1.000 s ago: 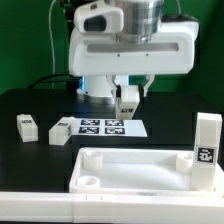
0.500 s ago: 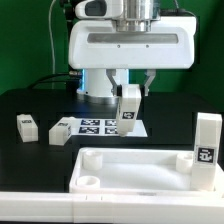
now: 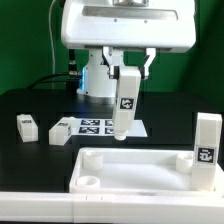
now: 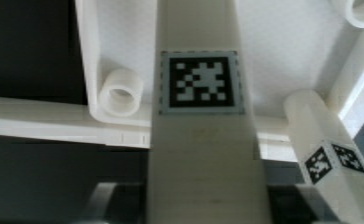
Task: Assemble desk
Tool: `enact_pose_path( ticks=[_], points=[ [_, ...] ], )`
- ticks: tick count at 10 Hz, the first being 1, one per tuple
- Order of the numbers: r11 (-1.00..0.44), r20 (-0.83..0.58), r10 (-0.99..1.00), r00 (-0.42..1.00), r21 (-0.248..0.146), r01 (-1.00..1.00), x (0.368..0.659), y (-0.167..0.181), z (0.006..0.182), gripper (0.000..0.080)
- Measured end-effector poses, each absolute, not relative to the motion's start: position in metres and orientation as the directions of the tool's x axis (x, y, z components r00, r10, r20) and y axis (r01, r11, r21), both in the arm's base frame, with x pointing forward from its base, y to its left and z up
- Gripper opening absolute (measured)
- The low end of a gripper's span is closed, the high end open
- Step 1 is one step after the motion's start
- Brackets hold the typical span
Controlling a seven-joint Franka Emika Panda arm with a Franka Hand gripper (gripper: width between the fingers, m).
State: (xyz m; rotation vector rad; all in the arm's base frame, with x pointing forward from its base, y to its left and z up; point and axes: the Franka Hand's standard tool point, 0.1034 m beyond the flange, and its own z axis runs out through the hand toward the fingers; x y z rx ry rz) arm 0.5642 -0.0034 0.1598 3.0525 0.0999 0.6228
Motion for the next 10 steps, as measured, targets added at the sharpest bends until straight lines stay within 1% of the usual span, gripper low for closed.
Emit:
enact_pose_path(
  ticks=[1,2,3,5,9,10],
  points=[
    [-0.997,0.463,0.079,0.883,0.059,0.058,0.57,-0.008,0.164,0.029],
    [-0.996,0.513,0.077,0.855,0.077,0.043,0.577,-0.02,0.165,0.029],
    [-0.997,0.523,0.056,0.851,0.074,0.02,0.587,-0.033,0.164,0.029],
    [-0.997,0.532,0.05,0.846,0.07,0.015,0.602,-0.035,0.161,0.029],
    [-0.997,0.524,0.053,0.85,0.072,0.018,0.6,-0.036,0.158,0.029],
    [-0.996,0.507,0.072,0.859,0.083,0.034,0.608,-0.049,0.162,0.029]
  ],
)
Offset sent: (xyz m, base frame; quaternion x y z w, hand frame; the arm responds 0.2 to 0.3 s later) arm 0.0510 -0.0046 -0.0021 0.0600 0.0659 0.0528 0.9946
